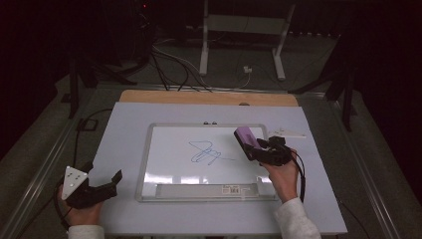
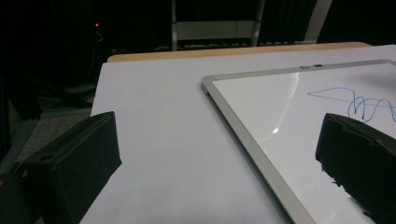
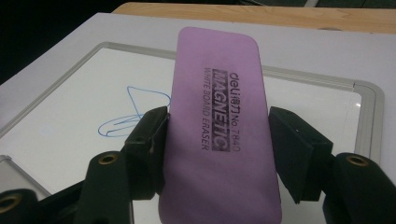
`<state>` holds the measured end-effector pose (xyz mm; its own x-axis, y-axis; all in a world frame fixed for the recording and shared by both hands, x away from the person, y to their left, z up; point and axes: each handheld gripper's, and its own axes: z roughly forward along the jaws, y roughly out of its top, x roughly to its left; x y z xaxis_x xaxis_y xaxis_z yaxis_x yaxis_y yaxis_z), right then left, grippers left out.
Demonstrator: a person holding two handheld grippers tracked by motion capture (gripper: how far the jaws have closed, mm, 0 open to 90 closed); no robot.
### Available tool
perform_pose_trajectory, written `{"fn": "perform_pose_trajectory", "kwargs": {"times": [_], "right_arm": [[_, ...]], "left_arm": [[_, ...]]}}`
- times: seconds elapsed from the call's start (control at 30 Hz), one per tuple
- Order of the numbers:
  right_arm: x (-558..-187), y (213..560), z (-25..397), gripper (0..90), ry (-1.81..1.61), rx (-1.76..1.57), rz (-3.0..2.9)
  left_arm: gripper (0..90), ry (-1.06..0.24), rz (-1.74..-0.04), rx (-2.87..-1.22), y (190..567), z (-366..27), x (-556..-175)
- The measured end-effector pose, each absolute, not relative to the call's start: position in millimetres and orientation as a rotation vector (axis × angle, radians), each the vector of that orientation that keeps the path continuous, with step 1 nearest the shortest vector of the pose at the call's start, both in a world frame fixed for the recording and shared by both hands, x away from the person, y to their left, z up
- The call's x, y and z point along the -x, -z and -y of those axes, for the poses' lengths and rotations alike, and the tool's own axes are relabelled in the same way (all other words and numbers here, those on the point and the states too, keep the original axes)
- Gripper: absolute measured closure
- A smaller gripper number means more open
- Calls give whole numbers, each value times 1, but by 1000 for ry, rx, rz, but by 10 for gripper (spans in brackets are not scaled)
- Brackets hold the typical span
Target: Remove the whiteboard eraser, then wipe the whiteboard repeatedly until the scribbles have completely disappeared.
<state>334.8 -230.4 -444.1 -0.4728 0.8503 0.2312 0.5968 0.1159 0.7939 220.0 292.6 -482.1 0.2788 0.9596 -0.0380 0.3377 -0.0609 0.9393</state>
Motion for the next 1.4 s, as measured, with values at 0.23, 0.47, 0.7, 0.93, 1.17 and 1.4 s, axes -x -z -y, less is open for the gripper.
{"fn": "perform_pose_trajectory", "kwargs": {"times": [0.23,0.47,0.7,0.93,1.17,1.4], "right_arm": [[-338,445,226,409,-1286,-1416,-2125],[-340,444,219,409,-1284,-1397,-2144],[-341,444,212,409,-1290,-1381,-2159],[-343,445,204,409,-1296,-1361,-2178],[-344,447,196,409,-1306,-1347,-2195],[-345,448,190,409,-1310,-1332,-2212]], "left_arm": [[7,-815,-1228,-1587,483,-293,-220],[7,-815,-1230,-1586,483,-292,-220],[7,-814,-1232,-1591,483,-293,-220],[7,-815,-1236,-1593,484,-292,-221],[7,-815,-1234,-1596,484,-292,-221],[7,-814,-1235,-1595,484,-292,-221]]}}
